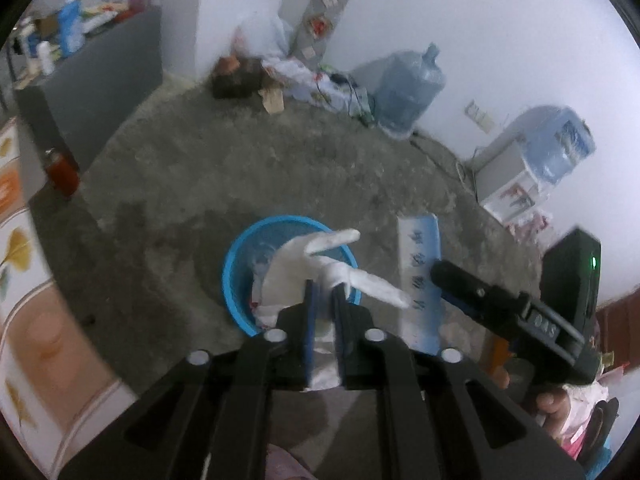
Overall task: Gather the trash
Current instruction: 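Carry tissue and box over the blue wastebasket and open both grippers, then move both tools back over the table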
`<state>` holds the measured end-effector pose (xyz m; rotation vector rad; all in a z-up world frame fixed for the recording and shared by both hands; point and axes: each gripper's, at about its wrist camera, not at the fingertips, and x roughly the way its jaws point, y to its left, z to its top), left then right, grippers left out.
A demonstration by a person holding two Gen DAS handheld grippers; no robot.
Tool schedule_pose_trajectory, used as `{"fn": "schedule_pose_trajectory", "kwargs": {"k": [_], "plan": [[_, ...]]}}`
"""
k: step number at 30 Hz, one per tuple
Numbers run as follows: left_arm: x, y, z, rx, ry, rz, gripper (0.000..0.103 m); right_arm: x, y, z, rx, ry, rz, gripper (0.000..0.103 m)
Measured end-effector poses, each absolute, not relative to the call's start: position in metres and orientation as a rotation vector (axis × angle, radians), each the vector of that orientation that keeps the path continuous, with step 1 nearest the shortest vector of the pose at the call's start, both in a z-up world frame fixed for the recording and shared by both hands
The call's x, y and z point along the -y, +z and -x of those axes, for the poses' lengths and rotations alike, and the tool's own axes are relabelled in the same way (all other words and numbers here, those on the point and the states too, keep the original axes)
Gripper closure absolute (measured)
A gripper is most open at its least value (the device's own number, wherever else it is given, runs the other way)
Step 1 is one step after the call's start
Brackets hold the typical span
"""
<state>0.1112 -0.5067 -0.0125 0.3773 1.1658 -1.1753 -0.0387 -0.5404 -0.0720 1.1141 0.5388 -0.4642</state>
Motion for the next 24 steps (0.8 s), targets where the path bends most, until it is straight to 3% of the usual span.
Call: {"fn": "schedule_pose_trajectory", "kwargs": {"k": [2, 4, 9, 15, 21, 24], "plan": [[0.524, -0.031, -0.121, -1.211, -1.155, -0.389, 0.05, 0.552, -0.084, 0.028, -0.562, -0.475, -1.117, 0.016], [0.533, -0.045, -0.129, -1.204, -1.116, -0.385, 0.037, 0.563, -0.104, 0.021, -0.602, -0.523, -1.117, 0.014], [0.526, -0.059, -0.138, -1.24, -1.068, -0.368, 0.037, 0.566, -0.145, 0.041, -0.707, -0.666, -1.195, 0.015], [0.487, -0.022, -0.136, -1.132, -1.113, -0.386, 0.037, 0.532, -0.13, 0.078, -0.713, -0.734, -1.073, 0.016], [0.392, 0.036, -0.14, -0.996, -1.087, -0.332, 0.037, 0.496, -0.114, 0.062, -0.896, -0.745, -0.793, 0.015], [0.319, 0.062, -0.147, -0.935, -1.022, -0.245, 0.032, 0.467, -0.091, 0.054, -0.907, -0.742, -0.642, 0.009]]}}
